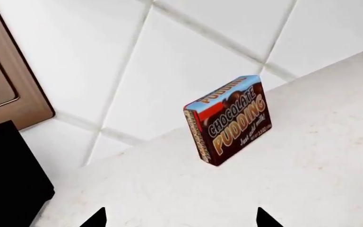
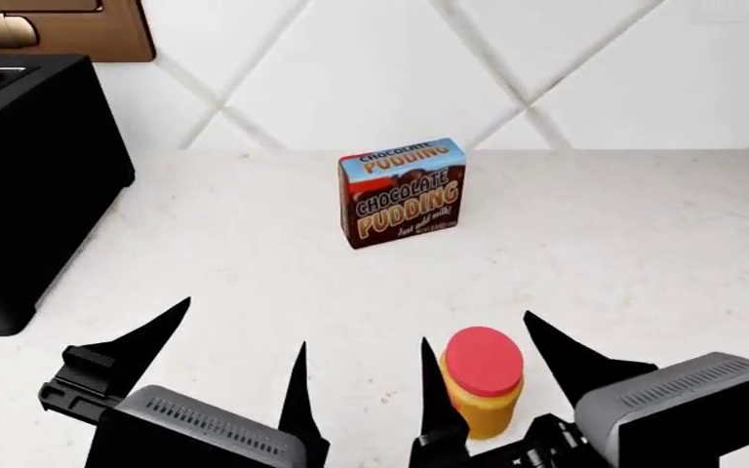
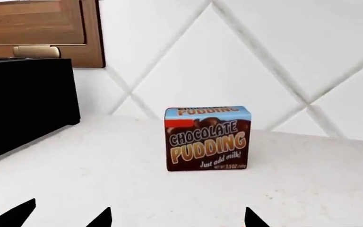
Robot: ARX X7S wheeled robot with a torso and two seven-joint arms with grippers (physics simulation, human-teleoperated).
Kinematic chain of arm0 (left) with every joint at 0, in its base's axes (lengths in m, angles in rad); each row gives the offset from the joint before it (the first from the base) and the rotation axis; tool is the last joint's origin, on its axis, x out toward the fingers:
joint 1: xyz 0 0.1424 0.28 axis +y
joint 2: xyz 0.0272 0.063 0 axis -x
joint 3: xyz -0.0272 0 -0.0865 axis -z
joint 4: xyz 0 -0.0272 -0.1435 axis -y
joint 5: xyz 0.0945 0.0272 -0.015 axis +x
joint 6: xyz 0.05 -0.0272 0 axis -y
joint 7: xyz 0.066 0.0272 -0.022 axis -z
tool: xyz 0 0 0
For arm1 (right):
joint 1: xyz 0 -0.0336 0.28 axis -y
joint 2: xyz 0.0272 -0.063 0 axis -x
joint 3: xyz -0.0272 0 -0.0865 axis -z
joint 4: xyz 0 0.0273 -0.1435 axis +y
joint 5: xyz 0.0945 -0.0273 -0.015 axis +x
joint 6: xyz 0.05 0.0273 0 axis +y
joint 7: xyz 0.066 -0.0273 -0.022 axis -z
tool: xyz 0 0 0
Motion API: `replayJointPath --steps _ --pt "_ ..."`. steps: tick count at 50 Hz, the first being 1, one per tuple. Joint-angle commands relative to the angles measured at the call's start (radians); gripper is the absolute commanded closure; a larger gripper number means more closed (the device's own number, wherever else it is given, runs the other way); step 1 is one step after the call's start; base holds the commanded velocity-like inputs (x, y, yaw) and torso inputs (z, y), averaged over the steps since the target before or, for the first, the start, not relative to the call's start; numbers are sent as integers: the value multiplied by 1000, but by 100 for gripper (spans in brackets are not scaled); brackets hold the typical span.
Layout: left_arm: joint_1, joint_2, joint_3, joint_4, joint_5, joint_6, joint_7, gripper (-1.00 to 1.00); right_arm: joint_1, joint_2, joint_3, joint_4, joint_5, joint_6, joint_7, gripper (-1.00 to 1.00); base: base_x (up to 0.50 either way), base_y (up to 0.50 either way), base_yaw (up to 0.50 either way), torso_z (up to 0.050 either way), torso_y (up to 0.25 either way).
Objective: Pick the canned food and peanut butter from the counter and place them in the cabinets closest to them.
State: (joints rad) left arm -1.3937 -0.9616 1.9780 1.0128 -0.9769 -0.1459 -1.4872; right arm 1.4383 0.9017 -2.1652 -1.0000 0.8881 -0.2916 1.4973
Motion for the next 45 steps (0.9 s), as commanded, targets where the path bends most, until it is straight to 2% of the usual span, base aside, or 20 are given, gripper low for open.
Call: replayJointPath --steps 1,45 --pt "-1 2 -4 5 -5 -6 -4 -100 8 21 11 43 32 -16 -36 -100 0 0 0 0 0" --pt "10 -3 -16 4 -2 -7 2 -100 -25 39 28 145 117 -48 -127 -100 0 0 0 0 0"
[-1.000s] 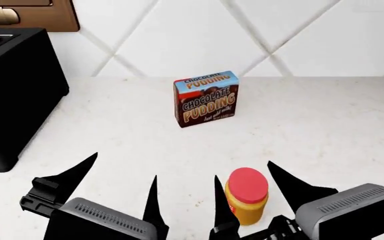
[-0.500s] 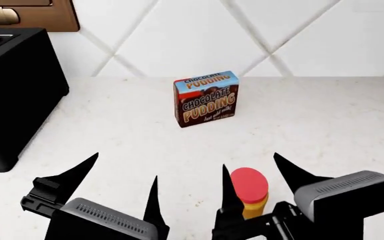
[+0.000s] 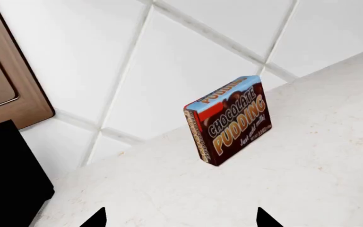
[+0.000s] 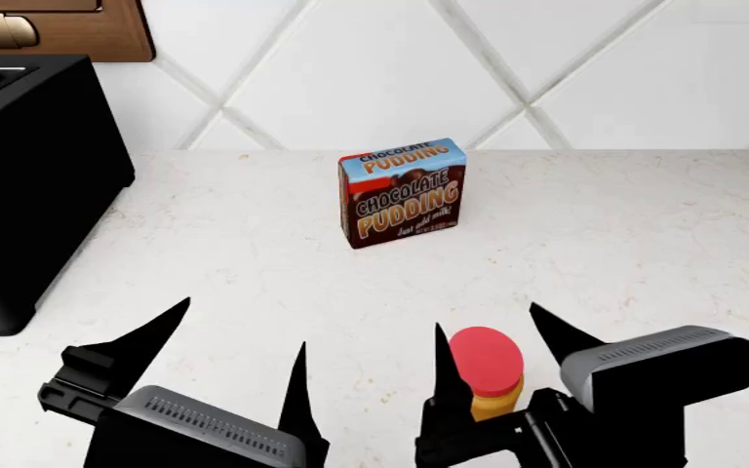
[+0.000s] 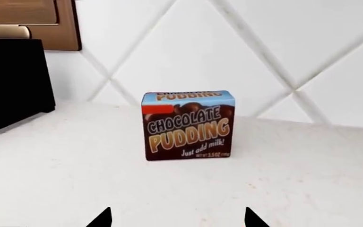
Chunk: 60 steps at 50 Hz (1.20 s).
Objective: Pick the canned food and peanut butter from the counter and place them in the cabinets closest to them.
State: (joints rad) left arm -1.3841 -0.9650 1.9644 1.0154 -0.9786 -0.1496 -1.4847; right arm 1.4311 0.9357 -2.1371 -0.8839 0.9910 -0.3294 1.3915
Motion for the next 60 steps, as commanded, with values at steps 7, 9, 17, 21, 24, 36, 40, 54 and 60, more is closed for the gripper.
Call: replayJointPath --steps 7,9,17,21,24,36,40,54,60 --pt "-10 4 -6 6 -11 -13 -3 -100 -29 2 -4 31 34 -14 -38 -100 0 0 0 0 0" --pt "-12 5 -6 6 -12 -14 -4 -100 -32 1 -6 33 47 -19 -49 -100 0 0 0 0 0" --pt "-23 14 -8 11 -26 -25 -12 -100 -42 1 -11 41 97 -37 -92 -100 0 0 0 0 0" --pt "-25 16 -7 14 -26 -25 -17 -100 -43 4 -9 50 104 -38 -98 -100 0 0 0 0 0" --pt "-25 17 -5 15 -25 -25 -20 -100 -40 7 -6 58 107 -37 -97 -100 0 0 0 0 0" --pt "-25 14 3 15 -16 -17 -20 -100 -45 1 -1 69 115 -30 -98 -100 0 0 0 0 0" --pt "-26 16 4 13 -16 -16 -20 -100 -58 -10 -5 84 133 -35 -114 -100 0 0 0 0 0" --pt "-32 20 8 15 -17 -14 -25 -100 -75 -14 -2 122 172 -48 -152 -100 0 0 0 0 0" --pt "-33 18 12 15 -18 -13 -24 -100 -88 -30 -9 124 177 -38 -156 -100 0 0 0 0 0"
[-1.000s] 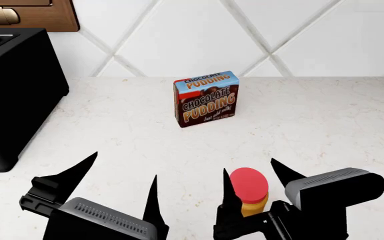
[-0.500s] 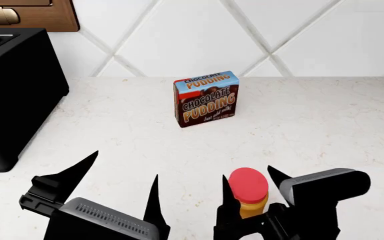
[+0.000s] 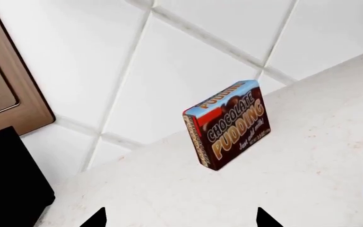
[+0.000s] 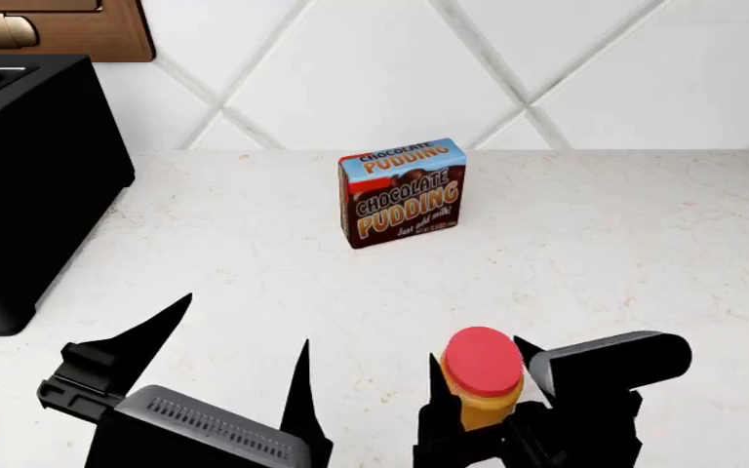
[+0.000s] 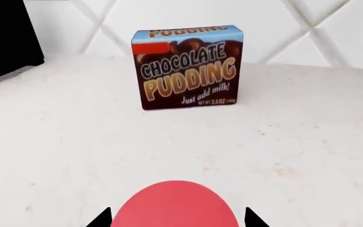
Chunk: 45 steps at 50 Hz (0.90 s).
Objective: Pick the canned food and peanut butter from the counter and place them in the cabinets closest to them.
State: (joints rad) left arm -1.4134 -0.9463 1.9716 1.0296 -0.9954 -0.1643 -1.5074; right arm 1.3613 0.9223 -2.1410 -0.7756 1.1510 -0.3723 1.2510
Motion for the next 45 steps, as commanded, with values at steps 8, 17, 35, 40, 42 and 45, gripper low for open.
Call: replayJointPath --steps 8,17,35,40,42,45 --pt "-8 -2 9 0 -1 4 -1 -100 -24 -18 -2 19 35 -2 -36 100 0 0 0 0 0" --pt "-1 -4 11 -5 6 10 3 -100 -22 -9 10 4 -8 2 -14 100 0 0 0 0 0" --pt "12 -7 15 -6 20 16 6 -100 396 95 224 -190 6 105 121 100 0 0 0 0 0" --pt "13 -10 17 -5 21 16 9 -100 529 117 308 -193 45 113 145 100 0 0 0 0 0" --pt "11 -10 17 -4 19 15 9 -100 564 119 332 -191 49 117 152 100 0 0 0 0 0" --pt "7 -9 17 -2 15 12 7 -100 611 116 364 -172 54 127 158 100 0 0 0 0 0"
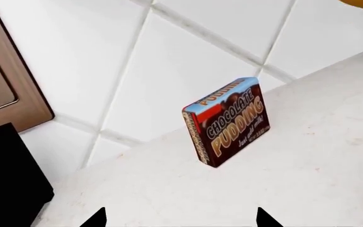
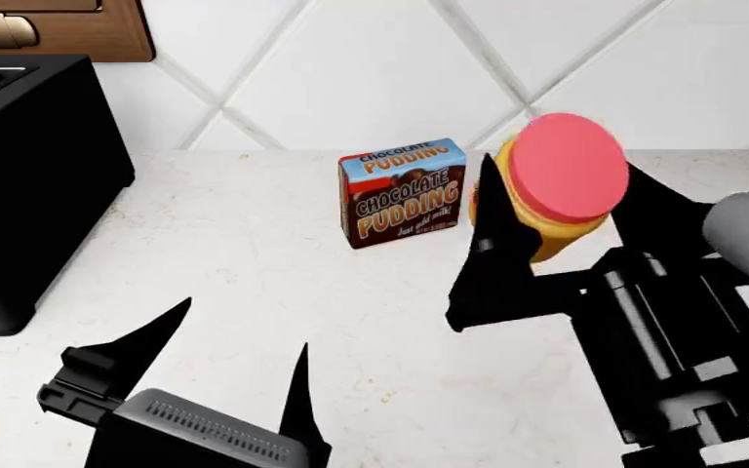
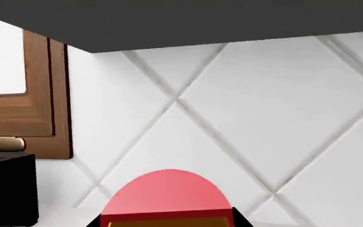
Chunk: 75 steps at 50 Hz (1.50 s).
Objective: Pick the canned food and peanut butter from the counter and place them in the cabinets closest to them.
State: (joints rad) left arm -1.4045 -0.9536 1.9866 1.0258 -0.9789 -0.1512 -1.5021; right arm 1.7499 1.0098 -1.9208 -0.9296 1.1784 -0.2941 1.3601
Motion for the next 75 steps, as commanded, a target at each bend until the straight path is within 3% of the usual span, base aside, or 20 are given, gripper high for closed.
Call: replayJointPath --steps 1,17,26,37,70,75 --pt "-3 -1 2 2 -3 -1 2 -100 242 26 156 -8 31 53 50 100 0 0 0 0 0" --pt "-27 17 26 12 -7 1 -16 -100 454 -2 284 85 178 108 7 100 0 0 0 0 0" --pt "-22 25 26 -1 -3 11 -8 -100 434 -22 294 160 204 97 -58 100 0 0 0 0 0" --pt "10 -7 32 -22 47 47 35 -100 429 -137 298 234 225 122 -92 100 0 0 0 0 0" --pt "42 -39 32 -40 85 80 88 -100 452 -532 356 1077 304 203 -409 100 0 0 0 0 0" --pt "31 -27 28 -32 67 63 75 -100 407 -617 375 1295 438 277 -524 100 2 0 3 0 0"
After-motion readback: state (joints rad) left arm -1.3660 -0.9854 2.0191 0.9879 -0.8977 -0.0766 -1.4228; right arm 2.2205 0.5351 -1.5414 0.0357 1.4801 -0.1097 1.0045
